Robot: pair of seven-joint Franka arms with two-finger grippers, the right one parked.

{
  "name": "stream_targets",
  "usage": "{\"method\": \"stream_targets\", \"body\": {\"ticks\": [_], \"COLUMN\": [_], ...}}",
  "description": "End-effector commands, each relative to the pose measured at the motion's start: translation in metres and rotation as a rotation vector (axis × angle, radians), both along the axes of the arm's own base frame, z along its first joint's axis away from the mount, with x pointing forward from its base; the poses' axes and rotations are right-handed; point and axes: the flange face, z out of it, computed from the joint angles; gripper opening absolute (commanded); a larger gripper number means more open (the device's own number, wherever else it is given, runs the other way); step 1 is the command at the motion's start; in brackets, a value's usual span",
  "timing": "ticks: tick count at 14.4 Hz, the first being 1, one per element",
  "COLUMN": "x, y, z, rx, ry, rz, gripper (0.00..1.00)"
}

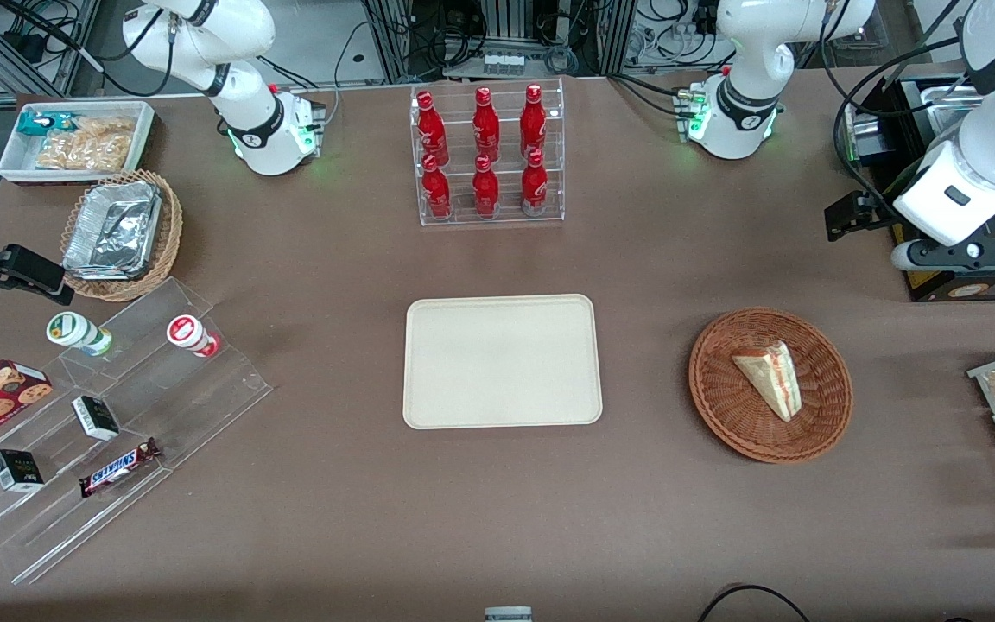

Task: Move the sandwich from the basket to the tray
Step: 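Move the left gripper over the wicker basket above the sandwich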

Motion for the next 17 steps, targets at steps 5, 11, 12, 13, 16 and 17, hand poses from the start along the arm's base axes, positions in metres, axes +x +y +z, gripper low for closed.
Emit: {"method": "stream_targets", "body": {"ticks": [5,11,12,13,16,17], "x": [0.015,0.024,0.025,0.026,0.03,0.032], "y": [0.0,0.003,0.003,0.004,0.004,0.005], "z": [-0.034,-0.144,-0.163,-0.177,-0.213,-0.224], "rx": [-0.004,-0.014,-0.018,-0.021,-0.027,-0.03], "ry": [0.044,0.007,-0.013,-0.039,-0.064,-0.072], "rz": [-0.015,-0.013,-0.014,-0.012,0.018,0.033], "gripper": [1.0,1.0,1.0,1.0,1.0,1.0]}}
